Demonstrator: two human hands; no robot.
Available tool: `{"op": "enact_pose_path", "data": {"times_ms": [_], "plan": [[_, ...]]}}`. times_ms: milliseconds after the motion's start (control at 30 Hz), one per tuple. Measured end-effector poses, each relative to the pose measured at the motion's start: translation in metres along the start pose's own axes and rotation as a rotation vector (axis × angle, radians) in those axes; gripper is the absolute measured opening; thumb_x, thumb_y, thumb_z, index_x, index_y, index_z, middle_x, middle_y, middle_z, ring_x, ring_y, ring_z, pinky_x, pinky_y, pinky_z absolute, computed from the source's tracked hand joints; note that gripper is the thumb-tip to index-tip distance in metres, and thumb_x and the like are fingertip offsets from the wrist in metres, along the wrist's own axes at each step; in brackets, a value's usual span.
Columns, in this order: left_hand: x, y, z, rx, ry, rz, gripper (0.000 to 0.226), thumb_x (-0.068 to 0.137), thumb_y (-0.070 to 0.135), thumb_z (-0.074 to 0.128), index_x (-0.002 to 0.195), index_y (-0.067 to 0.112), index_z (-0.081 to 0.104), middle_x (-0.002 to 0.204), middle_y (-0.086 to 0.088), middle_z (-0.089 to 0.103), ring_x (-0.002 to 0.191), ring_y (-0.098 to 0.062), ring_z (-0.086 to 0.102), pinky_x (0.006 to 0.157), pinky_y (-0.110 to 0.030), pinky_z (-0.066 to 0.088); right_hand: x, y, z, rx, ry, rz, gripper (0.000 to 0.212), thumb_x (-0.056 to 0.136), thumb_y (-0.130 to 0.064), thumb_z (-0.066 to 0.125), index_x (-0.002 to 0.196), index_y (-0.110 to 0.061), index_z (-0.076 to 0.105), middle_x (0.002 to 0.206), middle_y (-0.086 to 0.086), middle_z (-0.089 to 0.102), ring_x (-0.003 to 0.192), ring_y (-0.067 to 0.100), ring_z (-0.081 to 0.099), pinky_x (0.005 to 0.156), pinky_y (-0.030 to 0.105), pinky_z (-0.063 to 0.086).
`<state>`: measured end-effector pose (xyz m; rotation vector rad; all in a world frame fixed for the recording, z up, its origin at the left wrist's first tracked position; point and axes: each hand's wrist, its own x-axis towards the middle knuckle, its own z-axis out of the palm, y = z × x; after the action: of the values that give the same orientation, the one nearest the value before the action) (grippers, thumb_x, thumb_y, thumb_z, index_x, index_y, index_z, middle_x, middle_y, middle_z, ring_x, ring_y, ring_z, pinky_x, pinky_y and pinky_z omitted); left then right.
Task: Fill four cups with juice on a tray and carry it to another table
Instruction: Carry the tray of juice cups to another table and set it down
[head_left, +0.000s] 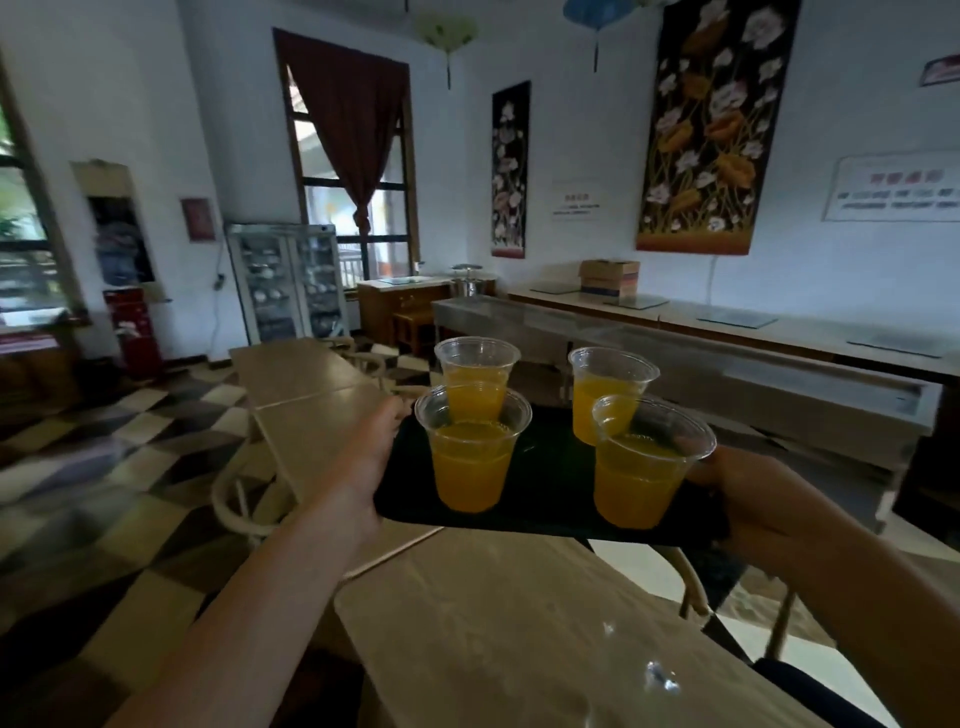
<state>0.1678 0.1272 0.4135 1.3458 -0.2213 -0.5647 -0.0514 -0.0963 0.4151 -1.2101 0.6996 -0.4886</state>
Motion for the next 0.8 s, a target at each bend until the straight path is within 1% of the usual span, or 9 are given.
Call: {"op": "enact_pose_path", "data": {"times_ms": [67, 100, 167, 233, 300, 433, 567, 700, 800], "plan": [[-0.005, 0.009, -0.03, -0.009, 0.052, 0.01, 0.039, 0.094, 0.049, 0.065, 0.103, 0.013, 0.078, 0.085, -0.013, 0.081, 0.095, -0.035, 0.076, 0.097, -0.049, 0.057, 0.005, 0.005, 0.03, -0.016, -0.043, -0.004, 0.035, 0.1, 0.007, 0.036, 0.119, -0.006, 0.062, 0.101, 0.019, 0.068, 0.091, 0.033, 0.068, 0.057, 0.041, 0.06], [-0.01, 0.013, -0.044, -0.014, 0.07, 0.016, 0.037, 0.094, 0.048, 0.066, 0.103, 0.014, 0.078, 0.09, -0.014, 0.081, 0.097, -0.035, 0.076, 0.1, -0.051, 0.056, 0.004, 0.007, 0.046, -0.021, -0.065, -0.001, 0.034, 0.101, 0.005, 0.035, 0.119, -0.006, 0.062, 0.099, 0.019, 0.07, 0.09, 0.033, 0.069, 0.06, 0.043, 0.059], [-0.016, 0.021, -0.073, -0.04, 0.086, 0.023, 0.032, 0.095, 0.043, 0.067, 0.102, 0.015, 0.079, 0.096, -0.016, 0.081, 0.099, -0.035, 0.076, 0.1, -0.051, 0.056, 0.004, 0.013, 0.076, -0.029, -0.12, -0.01, 0.033, 0.101, 0.004, 0.034, 0.113, -0.006, 0.063, 0.087, 0.017, 0.074, 0.081, 0.031, 0.073, 0.064, 0.044, 0.057], [-0.017, 0.025, -0.105, -0.041, 0.098, 0.048, 0.029, 0.094, 0.04, 0.068, 0.104, 0.016, 0.08, 0.102, -0.016, 0.081, 0.1, -0.035, 0.076, 0.101, -0.052, 0.056, 0.006, 0.022, 0.107, -0.025, -0.17, 0.0, 0.035, 0.101, 0.004, 0.033, 0.112, -0.007, 0.064, 0.084, 0.017, 0.076, 0.086, 0.034, 0.072, 0.072, 0.047, 0.056], [-0.013, 0.027, -0.136, -0.032, 0.128, 0.07, 0.033, 0.091, 0.042, 0.07, 0.11, 0.017, 0.08, 0.107, -0.015, 0.08, 0.102, -0.036, 0.076, 0.102, -0.055, 0.055, 0.007, 0.03, 0.138, -0.039, -0.193, 0.016, 0.036, 0.101, 0.005, 0.032, 0.107, -0.01, 0.065, 0.078, 0.016, 0.075, 0.086, 0.033, 0.069, 0.069, 0.046, 0.053], [-0.009, 0.031, -0.189, -0.026, 0.17, 0.092, 0.031, 0.097, 0.038, 0.065, 0.113, 0.016, 0.079, 0.107, -0.015, 0.08, 0.101, -0.034, 0.077, 0.091, -0.047, 0.058, 0.019, 0.045, 0.192, -0.056, -0.258, 0.019, 0.037, 0.1, 0.006, 0.033, 0.111, -0.009, 0.065, 0.097, 0.019, 0.067, 0.093, 0.032, 0.064, 0.072, 0.044, 0.052], [0.002, 0.033, -0.237, -0.012, 0.284, 0.068, 0.037, 0.096, 0.039, 0.061, 0.115, 0.012, 0.078, 0.109, -0.017, 0.079, 0.105, -0.036, 0.076, 0.104, -0.056, 0.054, 0.044, 0.059, 0.243, -0.094, -0.314, 0.041, 0.04, 0.1, 0.005, 0.035, 0.125, -0.012, 0.062, 0.113, 0.019, 0.065, 0.102, 0.034, 0.064, 0.071, 0.044, 0.054], [0.02, 0.035, -0.279, -0.02, 0.396, 0.062, 0.038, 0.091, 0.044, 0.064, 0.112, 0.016, 0.078, 0.109, -0.015, 0.08, 0.105, -0.036, 0.075, 0.102, -0.057, 0.055, 0.072, 0.071, 0.287, -0.096, -0.357, 0.05, 0.043, 0.098, 0.007, 0.035, 0.122, -0.015, 0.063, 0.117, 0.021, 0.067, 0.103, 0.036, 0.067, 0.065, 0.042, 0.058], [0.042, 0.036, -0.306, -0.039, 0.437, 0.058, 0.041, 0.086, 0.045, 0.069, 0.115, 0.017, 0.078, 0.111, -0.016, 0.079, 0.105, -0.035, 0.075, 0.102, -0.056, 0.055, 0.096, 0.079, 0.314, -0.057, -0.371, 0.062, 0.033, 0.1, 0.002, 0.039, 0.114, -0.012, 0.065, 0.114, 0.019, 0.067, 0.099, 0.033, 0.067, 0.067, 0.042, 0.057]]}}
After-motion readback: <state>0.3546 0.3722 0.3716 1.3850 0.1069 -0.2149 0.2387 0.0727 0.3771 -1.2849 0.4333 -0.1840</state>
